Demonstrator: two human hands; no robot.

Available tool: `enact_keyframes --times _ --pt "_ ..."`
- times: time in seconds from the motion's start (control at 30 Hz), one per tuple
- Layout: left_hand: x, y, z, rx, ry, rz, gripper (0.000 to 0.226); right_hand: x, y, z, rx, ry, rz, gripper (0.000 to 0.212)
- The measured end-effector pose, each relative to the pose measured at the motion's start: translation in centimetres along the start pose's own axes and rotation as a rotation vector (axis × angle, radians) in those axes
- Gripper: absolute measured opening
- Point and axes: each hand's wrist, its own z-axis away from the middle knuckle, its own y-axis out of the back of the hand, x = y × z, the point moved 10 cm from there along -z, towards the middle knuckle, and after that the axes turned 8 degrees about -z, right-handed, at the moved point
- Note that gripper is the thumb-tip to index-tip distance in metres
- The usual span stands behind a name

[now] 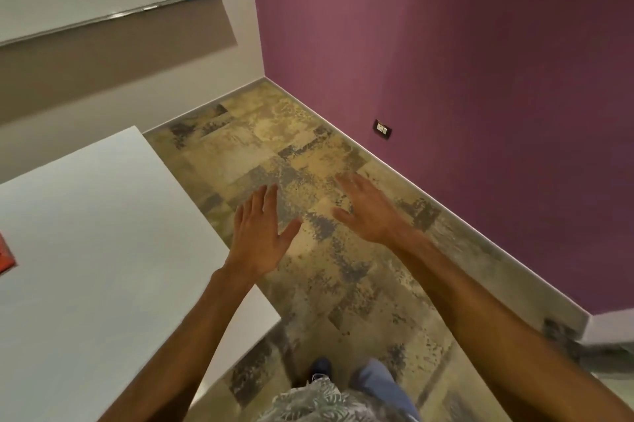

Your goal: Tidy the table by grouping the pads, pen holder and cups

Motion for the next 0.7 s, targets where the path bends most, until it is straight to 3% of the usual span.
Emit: enact_keyframes --times 0.37,0.7 --pt "-0.4 -1.4 -16.5 0.057 0.17 -0.005 0.087 3.8 5.2 -17.8 -0.082 0.119 -0.028 0.079" --pt "-3.1 0.0 -30.5 0.127 0.482 -0.037 0.085 4.3 10.9 -35.8 -0.131 0.33 0.014 0.067"
